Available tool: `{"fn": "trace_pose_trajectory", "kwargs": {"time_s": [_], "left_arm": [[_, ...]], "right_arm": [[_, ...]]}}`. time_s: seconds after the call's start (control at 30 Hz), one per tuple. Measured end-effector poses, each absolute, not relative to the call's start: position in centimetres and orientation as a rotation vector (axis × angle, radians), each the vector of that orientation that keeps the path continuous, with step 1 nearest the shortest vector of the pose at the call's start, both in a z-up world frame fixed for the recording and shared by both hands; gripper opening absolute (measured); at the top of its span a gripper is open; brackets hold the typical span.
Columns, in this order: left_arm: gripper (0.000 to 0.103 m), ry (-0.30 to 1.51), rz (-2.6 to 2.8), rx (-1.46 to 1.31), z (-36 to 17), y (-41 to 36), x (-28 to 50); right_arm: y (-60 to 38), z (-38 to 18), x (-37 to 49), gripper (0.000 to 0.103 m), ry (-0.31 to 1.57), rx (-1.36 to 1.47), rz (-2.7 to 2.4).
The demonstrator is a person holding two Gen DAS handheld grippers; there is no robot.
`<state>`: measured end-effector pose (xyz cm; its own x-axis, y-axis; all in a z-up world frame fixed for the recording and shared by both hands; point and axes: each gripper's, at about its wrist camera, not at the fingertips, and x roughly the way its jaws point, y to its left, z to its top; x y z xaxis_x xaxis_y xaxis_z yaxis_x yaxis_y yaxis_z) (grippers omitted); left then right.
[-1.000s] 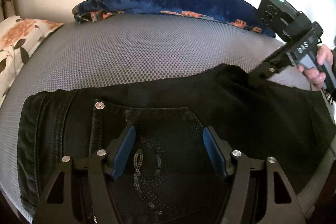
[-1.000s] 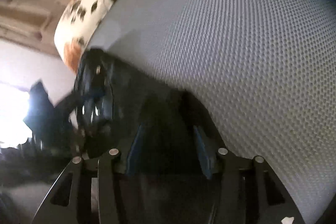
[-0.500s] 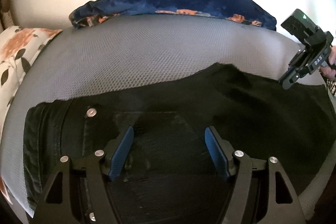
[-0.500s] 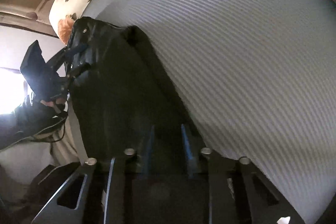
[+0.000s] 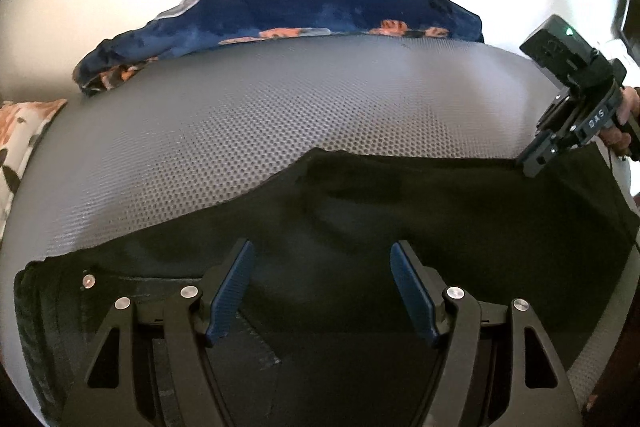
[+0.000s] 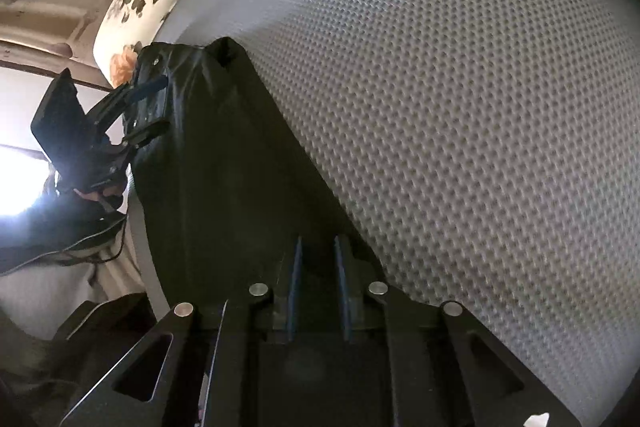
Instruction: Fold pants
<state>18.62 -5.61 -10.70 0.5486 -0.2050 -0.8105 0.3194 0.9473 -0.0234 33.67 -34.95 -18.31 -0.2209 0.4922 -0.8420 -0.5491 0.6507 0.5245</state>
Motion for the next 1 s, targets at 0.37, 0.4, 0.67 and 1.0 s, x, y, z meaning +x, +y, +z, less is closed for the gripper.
{"fn": "trace_pose_trajectory", "kwargs": {"time_s": [0.37,0.4,0.67,1.0], "left_arm": [[0.071,0.955,-0.309,0.139,-11.3,-7.1,19.2],[0.071,0.956,-0.312,0.136,-11.4,-7.2,19.3],[0.071,0.957,-0.321,0.135,-11.5,-7.4,19.1],[0.071,0.972,-0.311,0.160,-12.0,-7.7,18.8]], "right_arm": [[-34.7,-15.5,32.0,0.001,1.303,-0.032,0.913],[-34.7,-15.3,32.0,0.001,1.301,-0.031,0.914],[-36.4,-17.5,33.0,0.012,1.403,-0.022,0.837],[-40.4,-18.0,32.2,0.019,1.462,-0.002,0.925]]}}
